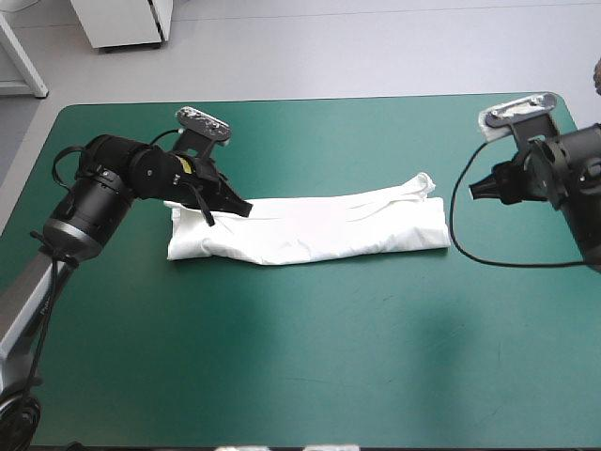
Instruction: Fold the cloth
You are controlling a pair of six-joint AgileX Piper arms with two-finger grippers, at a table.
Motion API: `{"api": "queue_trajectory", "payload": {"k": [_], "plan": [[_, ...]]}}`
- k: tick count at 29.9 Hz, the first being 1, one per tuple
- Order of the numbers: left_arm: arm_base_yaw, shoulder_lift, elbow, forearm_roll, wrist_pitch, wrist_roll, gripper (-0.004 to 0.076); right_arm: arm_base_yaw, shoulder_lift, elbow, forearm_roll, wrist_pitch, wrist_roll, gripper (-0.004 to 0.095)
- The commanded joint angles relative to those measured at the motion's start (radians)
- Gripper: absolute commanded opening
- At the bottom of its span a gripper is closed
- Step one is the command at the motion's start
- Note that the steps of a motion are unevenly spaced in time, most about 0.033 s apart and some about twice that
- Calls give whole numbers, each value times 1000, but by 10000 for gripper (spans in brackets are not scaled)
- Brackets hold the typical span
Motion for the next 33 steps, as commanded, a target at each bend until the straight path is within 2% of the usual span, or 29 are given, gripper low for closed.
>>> {"api": "queue_trajectory", "payload": {"k": [1,5,10,19,22,26,28,33], "plan": [[-26,-10,-32,-125,-98,62,-4,-4,-88,48,-73,-24,34,490],[-26,73,-32,-269,-128,142,-4,-4,-103,79,-117,14,61,490],[-26,190,-32,-340,-164,188,-8,-4,-76,79,-171,-8,97,480],[-36,349,-32,-383,-194,208,-9,-37,56,79,-157,-47,116,441],[-37,392,-32,-391,-204,208,-9,-105,96,79,-69,-82,115,438],[-37,441,-32,-389,-211,210,-9,-222,147,79,190,-142,7,400],[-37,455,-32,-389,-216,210,-9,-267,176,79,351,-148,-92,394],[-37,463,-32,-389,-219,210,-9,-301,267,79,607,-128,-263,399]]}}
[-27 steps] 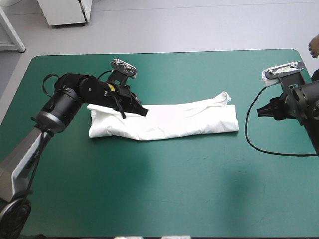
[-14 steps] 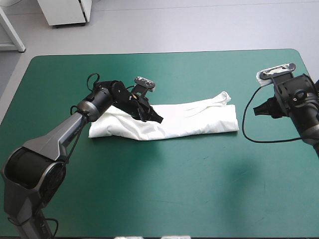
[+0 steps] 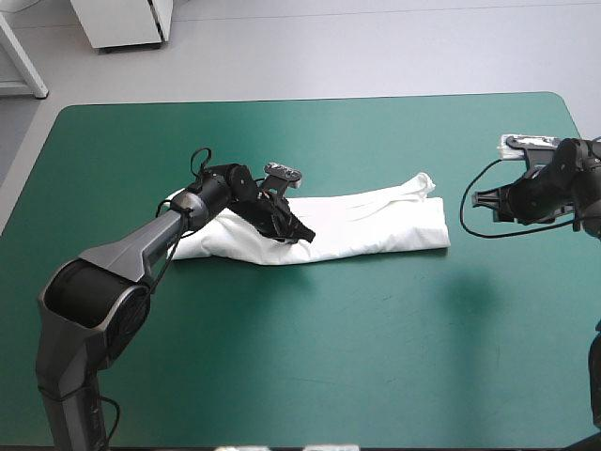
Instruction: Fold the cloth
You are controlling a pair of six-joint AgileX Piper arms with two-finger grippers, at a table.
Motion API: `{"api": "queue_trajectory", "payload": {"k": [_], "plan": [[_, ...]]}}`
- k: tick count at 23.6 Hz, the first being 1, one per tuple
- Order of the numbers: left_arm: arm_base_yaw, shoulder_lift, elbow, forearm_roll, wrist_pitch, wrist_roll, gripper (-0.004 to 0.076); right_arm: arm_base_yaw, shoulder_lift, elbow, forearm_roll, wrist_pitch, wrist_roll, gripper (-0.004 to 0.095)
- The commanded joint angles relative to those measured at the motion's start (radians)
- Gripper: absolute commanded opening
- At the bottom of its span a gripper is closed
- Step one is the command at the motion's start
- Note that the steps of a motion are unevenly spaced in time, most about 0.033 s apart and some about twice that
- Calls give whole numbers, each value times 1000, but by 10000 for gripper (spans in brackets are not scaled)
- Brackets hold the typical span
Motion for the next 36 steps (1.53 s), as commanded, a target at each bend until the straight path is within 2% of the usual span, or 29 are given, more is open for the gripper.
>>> {"api": "queue_trajectory", "payload": {"k": [1,6,10,19,28,32,34,36], "plan": [[-6,-42,-25,-28,-23,0,-9,-14,32,-26,165,-14,-123,401],[-6,-42,-25,-28,-5,0,-9,-14,150,-85,257,16,-172,429],[-6,-42,-25,-28,5,0,-9,-14,264,-237,419,68,-213,501],[-6,-42,-25,-4,15,-2,-9,-10,390,-262,497,116,-225,519],[-6,-42,-25,22,23,-2,-9,101,450,-255,499,133,-223,507],[-6,-42,-25,26,25,1,-9,126,460,-255,497,129,-223,429],[-6,-42,-25,26,25,1,-9,128,464,-255,500,129,-223,345],[-6,-42,-25,26,27,1,-9,128,464,-255,496,124,-223,213]]}}
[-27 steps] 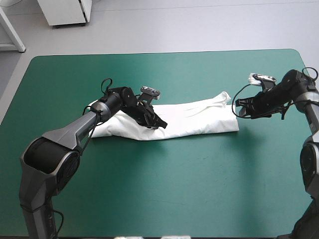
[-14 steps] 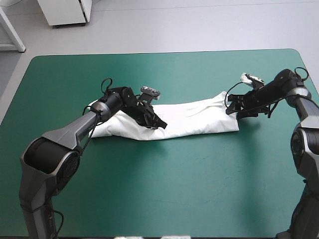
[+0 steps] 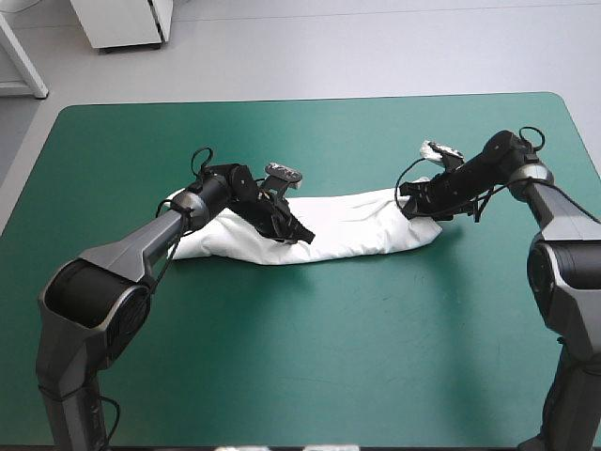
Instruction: Fold the cloth
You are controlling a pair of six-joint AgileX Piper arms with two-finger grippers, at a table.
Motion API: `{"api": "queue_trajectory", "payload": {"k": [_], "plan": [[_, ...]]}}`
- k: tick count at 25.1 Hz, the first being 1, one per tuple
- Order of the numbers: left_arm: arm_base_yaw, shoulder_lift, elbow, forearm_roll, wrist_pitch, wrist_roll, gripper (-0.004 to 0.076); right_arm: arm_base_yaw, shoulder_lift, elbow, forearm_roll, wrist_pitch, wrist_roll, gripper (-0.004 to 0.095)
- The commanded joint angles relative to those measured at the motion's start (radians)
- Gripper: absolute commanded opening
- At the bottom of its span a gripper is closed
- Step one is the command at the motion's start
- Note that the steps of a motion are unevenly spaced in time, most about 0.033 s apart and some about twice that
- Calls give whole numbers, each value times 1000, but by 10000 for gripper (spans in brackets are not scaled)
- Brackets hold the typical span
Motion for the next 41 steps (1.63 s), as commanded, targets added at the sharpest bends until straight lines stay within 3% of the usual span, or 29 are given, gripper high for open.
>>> {"api": "queue_trajectory", "payload": {"k": [1,3,4,15,28,41], "plan": [[-4,-42,-23,2,13,0,-9,15,-16,-4,6,18,-13,135],[-2,-42,-23,2,13,0,-9,13,-16,-4,3,18,-15,-8],[-2,-42,-23,2,13,0,-9,13,-16,-4,3,18,-15,-15],[-2,-42,-23,32,45,-11,-9,11,-64,-77,-1,73,-18,-17],[-2,-37,-23,36,49,-11,-9,11,-307,-99,-26,78,-18,-17],[0,-31,-60,44,79,-36,-9,11,-334,-146,-20,73,-18,-17]]}}
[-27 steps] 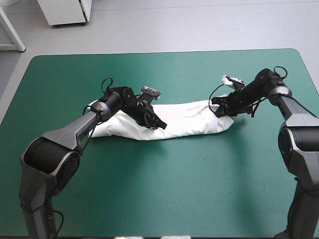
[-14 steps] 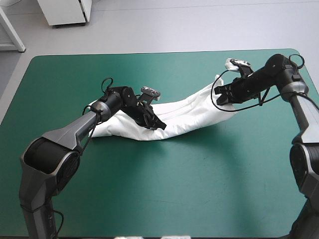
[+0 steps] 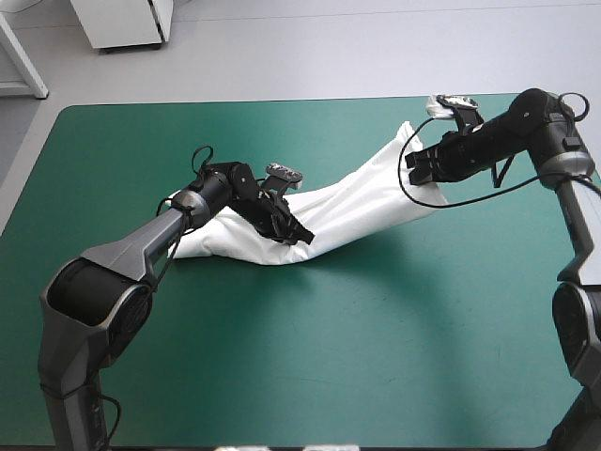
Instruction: Fold the cloth
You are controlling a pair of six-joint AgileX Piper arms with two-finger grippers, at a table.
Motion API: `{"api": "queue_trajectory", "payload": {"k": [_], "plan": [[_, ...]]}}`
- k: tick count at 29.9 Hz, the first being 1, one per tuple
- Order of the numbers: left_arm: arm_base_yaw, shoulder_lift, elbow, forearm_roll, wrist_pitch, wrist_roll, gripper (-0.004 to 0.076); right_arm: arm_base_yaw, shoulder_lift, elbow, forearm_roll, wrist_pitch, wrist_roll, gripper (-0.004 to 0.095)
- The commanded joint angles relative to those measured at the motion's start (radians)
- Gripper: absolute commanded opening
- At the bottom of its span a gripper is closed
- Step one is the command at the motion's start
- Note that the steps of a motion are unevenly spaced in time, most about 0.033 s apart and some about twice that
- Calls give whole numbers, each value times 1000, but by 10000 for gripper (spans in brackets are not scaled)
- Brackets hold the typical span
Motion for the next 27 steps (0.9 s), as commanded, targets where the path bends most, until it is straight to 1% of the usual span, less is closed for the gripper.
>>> {"api": "queue_trajectory", "payload": {"k": [1,6,9,12,17,20,24,27], "plan": [[-1,-48,-59,36,45,-36,-9,-8,-63,-36,27,-24,-11,-17],[-1,-80,-198,119,80,-109,-9,-8,-63,-36,39,-20,-11,-17],[23,-94,-269,125,135,-110,-9,-6,-63,-36,75,-18,-11,-17],[59,-121,-308,161,194,-126,-9,-6,-63,-36,134,-22,-16,-17],[146,-232,-315,211,216,-152,-9,12,-63,-36,270,-44,-36,-17],[202,-305,-315,212,226,-152,-9,55,-59,-38,326,-63,-57,-17],[276,-398,-315,214,234,-150,-9,149,-56,-44,328,-137,-57,-17],[310,-462,-315,214,244,-147,-9,215,-37,-44,360,-183,-57,-17]]}}
